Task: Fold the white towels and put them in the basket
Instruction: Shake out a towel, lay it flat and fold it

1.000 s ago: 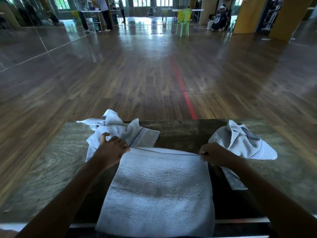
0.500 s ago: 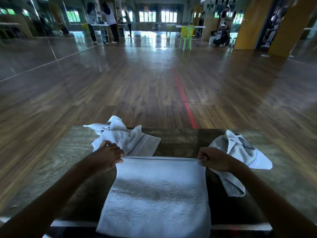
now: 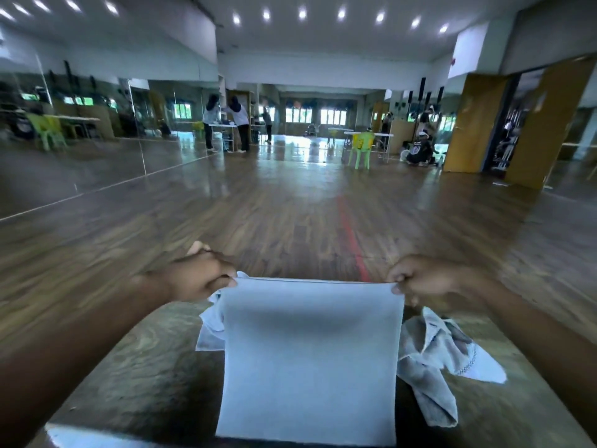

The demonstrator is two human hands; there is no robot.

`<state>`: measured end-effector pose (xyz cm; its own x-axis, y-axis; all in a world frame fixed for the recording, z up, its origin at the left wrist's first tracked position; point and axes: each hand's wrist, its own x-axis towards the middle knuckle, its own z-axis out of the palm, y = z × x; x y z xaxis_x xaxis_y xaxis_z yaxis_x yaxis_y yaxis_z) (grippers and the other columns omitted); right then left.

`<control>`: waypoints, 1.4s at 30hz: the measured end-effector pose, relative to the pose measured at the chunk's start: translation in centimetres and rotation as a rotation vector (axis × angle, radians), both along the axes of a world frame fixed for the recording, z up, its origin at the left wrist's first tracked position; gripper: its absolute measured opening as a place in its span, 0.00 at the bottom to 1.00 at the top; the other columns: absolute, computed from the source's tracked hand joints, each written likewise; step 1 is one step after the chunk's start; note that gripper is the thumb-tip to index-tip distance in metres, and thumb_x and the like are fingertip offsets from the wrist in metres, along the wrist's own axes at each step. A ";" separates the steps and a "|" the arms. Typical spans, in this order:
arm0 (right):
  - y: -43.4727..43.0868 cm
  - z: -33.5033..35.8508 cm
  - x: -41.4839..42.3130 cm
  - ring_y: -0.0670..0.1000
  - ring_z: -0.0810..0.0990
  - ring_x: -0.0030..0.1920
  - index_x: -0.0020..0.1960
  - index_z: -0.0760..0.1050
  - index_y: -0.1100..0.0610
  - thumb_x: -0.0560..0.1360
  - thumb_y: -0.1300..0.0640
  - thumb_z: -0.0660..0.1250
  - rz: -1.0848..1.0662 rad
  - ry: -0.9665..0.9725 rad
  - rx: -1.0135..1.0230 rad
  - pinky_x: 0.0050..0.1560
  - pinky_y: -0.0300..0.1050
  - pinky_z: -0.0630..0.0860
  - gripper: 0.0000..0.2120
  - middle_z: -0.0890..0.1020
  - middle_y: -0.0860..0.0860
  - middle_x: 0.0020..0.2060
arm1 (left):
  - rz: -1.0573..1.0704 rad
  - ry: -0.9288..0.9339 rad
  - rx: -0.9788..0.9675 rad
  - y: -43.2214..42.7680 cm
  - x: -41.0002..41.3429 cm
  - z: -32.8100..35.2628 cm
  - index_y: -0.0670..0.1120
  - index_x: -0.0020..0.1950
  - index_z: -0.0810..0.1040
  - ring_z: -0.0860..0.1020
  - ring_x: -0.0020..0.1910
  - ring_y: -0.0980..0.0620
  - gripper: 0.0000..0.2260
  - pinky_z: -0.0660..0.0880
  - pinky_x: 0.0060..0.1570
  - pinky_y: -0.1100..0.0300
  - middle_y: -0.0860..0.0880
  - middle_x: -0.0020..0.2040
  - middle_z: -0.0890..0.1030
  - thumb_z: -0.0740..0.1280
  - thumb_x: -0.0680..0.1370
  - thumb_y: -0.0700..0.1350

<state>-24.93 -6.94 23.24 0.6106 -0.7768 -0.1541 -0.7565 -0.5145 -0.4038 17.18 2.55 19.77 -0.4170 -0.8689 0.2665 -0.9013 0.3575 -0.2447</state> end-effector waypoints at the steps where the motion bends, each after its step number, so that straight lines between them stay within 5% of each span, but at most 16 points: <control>1: 0.1 1.1 0.0 0.46 0.74 0.28 0.35 0.78 0.51 0.75 0.63 0.66 0.024 0.044 0.012 0.35 0.36 0.69 0.12 0.76 0.56 0.32 | 0.009 -0.001 0.022 0.4 -0.2 1.2 0.51 0.46 0.77 0.73 0.45 0.66 0.25 0.57 0.53 0.57 0.58 0.41 0.78 0.45 0.74 0.63; 4: 0.7 3.7 -0.1 0.42 0.74 0.27 0.41 0.78 0.56 0.75 0.62 0.67 0.064 0.106 0.059 0.34 0.32 0.69 0.05 0.78 0.57 0.36 | 0.030 0.025 0.101 1.5 -0.5 4.1 0.50 0.45 0.75 0.72 0.44 0.68 0.20 0.57 0.52 0.58 0.58 0.39 0.76 0.50 0.77 0.62; 7: 0.9 5.5 -0.6 0.43 0.75 0.30 0.42 0.79 0.54 0.72 0.56 0.70 0.068 0.134 0.070 0.40 0.40 0.69 0.02 0.79 0.53 0.35 | 0.076 0.252 0.265 2.6 -0.8 6.2 0.53 0.46 0.79 0.77 0.44 0.62 0.19 0.66 0.54 0.62 0.58 0.41 0.81 0.55 0.73 0.65; 10: 0.9 7.1 -1.2 0.49 0.75 0.34 0.43 0.80 0.51 0.72 0.54 0.72 0.022 0.159 0.054 0.35 0.40 0.66 0.01 0.81 0.53 0.34 | -0.019 0.536 0.402 3.1 -1.6 7.3 0.50 0.47 0.81 0.81 0.48 0.55 0.06 0.75 0.53 0.56 0.55 0.44 0.84 0.67 0.77 0.51; 15: 0.9 9.0 -1.9 0.49 0.75 0.36 0.44 0.83 0.50 0.72 0.54 0.73 -0.015 0.133 0.039 0.33 0.37 0.65 0.02 0.83 0.60 0.38 | -0.057 0.699 0.342 3.2 -2.4 8.0 0.44 0.49 0.81 0.80 0.44 0.58 0.04 0.74 0.48 0.63 0.50 0.46 0.84 0.68 0.77 0.42; 22: 0.5 8.5 -2.0 0.46 0.77 0.36 0.43 0.82 0.49 0.72 0.54 0.72 -0.044 0.097 -0.010 0.36 0.37 0.67 0.01 0.82 0.50 0.33 | -0.051 0.716 0.358 2.4 -3.0 7.6 0.50 0.49 0.81 0.81 0.45 0.64 0.07 0.74 0.47 0.70 0.60 0.46 0.84 0.67 0.77 0.39; 25: 0.1 7.4 -1.9 0.44 0.79 0.35 0.43 0.81 0.52 0.73 0.57 0.72 -0.029 0.043 -0.064 0.42 0.39 0.71 0.01 0.82 0.47 0.31 | 0.018 0.668 0.332 1.8 -2.4 6.9 0.55 0.46 0.80 0.80 0.46 0.62 0.06 0.76 0.55 0.56 0.58 0.45 0.84 0.68 0.78 0.44; 28: -0.2 6.6 -1.9 0.46 0.79 0.36 0.42 0.81 0.53 0.73 0.59 0.71 -0.010 -0.034 -0.104 0.43 0.42 0.72 0.03 0.81 0.47 0.31 | 0.116 0.538 0.227 1.4 -2.0 6.3 0.60 0.47 0.80 0.78 0.51 0.64 0.04 0.64 0.65 0.43 0.65 0.45 0.82 0.67 0.76 0.55; 30: -0.2 6.4 -2.0 0.45 0.79 0.35 0.41 0.80 0.53 0.73 0.60 0.71 0.002 -0.048 -0.105 0.43 0.41 0.72 0.03 0.81 0.46 0.31 | 0.152 0.506 0.204 1.2 -2.0 6.1 0.58 0.47 0.80 0.77 0.53 0.65 0.03 0.56 0.67 0.46 0.68 0.44 0.81 0.67 0.77 0.52; 35: 0.4 6.3 -2.2 0.46 0.80 0.37 0.44 0.79 0.54 0.73 0.59 0.71 -0.009 0.033 0.024 0.39 0.39 0.71 0.02 0.82 0.44 0.30 | 0.070 0.657 0.479 2.0 -2.9 6.3 0.48 0.49 0.82 0.82 0.49 0.56 0.04 0.75 0.60 0.54 0.54 0.46 0.85 0.70 0.76 0.45; 42: 0.7 6.7 -3.0 0.45 0.79 0.39 0.44 0.80 0.51 0.64 0.47 0.71 0.006 0.080 0.120 0.38 0.39 0.68 0.12 0.84 0.51 0.37 | 0.064 0.729 0.554 2.1 -2.9 6.5 0.50 0.47 0.82 0.79 0.45 0.58 0.06 0.71 0.53 0.64 0.55 0.43 0.84 0.70 0.73 0.51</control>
